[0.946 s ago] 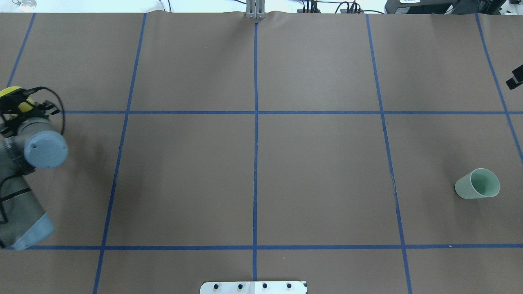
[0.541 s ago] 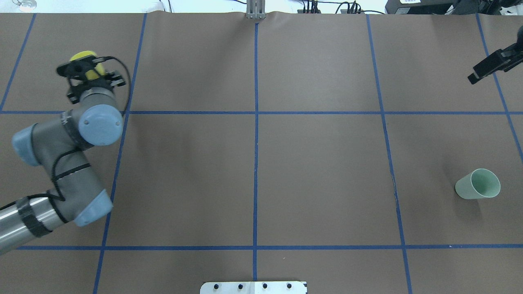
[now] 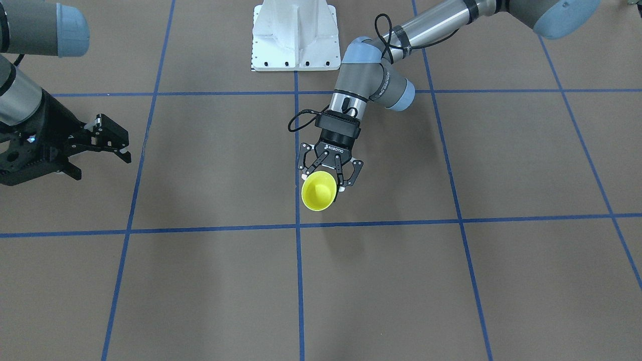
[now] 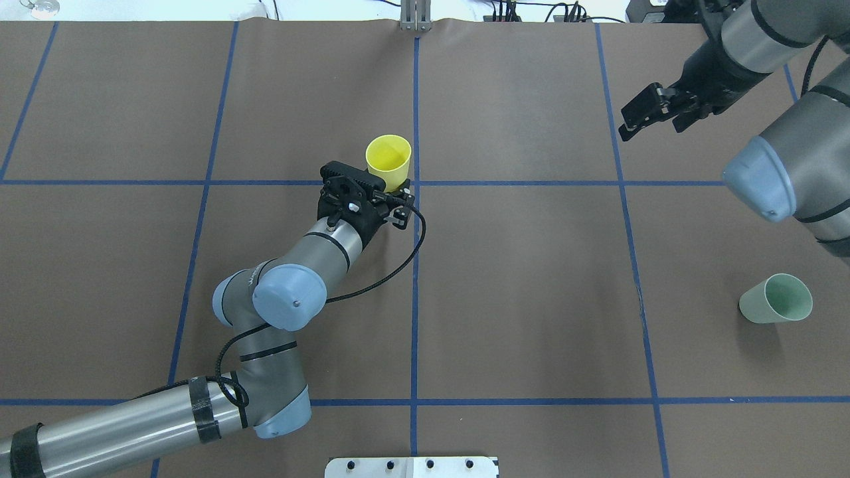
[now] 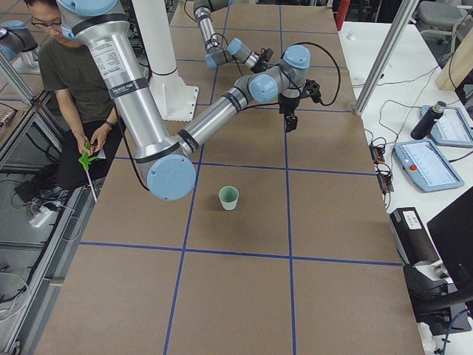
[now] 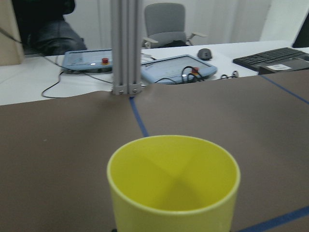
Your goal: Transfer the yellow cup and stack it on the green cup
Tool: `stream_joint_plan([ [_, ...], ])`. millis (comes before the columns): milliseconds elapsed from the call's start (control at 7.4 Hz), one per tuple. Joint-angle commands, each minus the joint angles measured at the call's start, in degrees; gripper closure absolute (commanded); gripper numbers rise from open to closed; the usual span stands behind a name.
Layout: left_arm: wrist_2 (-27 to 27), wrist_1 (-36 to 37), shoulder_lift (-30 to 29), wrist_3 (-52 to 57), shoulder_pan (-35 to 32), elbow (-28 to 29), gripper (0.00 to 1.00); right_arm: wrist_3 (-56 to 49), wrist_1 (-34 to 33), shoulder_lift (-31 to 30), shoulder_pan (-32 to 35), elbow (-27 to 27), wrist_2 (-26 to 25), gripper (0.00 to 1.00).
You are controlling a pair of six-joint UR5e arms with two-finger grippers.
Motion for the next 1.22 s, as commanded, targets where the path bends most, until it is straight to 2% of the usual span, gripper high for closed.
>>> stream_joint_plan([
  [0,-9.53,-19.77,-0.25,13.22,0.12,6.96,0.83,6.57,4.76,1.64,-2.87,-0.95,-0.14,0.0],
  [270,-9.82,-19.46,-3.82,13.69,0.29,7.32,0.84,8.16,5.11,4.98,-5.15,-2.88,-0.31,0.0],
  [405,-9.82,-19.19,-5.94,13.78,0.47,9.67,0.84,8.17,5.2,6.04,-5.86,-3.5,-0.4,0.0],
  [541,-9.91,-18.84,-6.22,14.57,0.38,9.69,0.89,8.95,5.72,6.14,-6.3,-4.11,-0.4,0.0],
  [676,-10.52,-18.84,-6.22,18.75,0.56,10.04,0.89,11.31,9.47,7.44,-7.18,-6.73,-0.49,0.0],
  [811,-10.61,-18.84,-6.31,19.05,0.91,9.61,0.88,18.38,14.03,9.46,-9.19,-9.45,-1.1,0.0],
  [946,-10.52,-18.92,-6.57,19.06,1.0,9.61,0.86,22.19,17.56,11.22,-11.38,-11.57,-4.15,0.0],
  [1081,-10.52,-19.01,-6.49,19.06,1.43,9.61,0.86,22.49,18.12,11.58,-11.93,-11.85,-5.66,0.0],
])
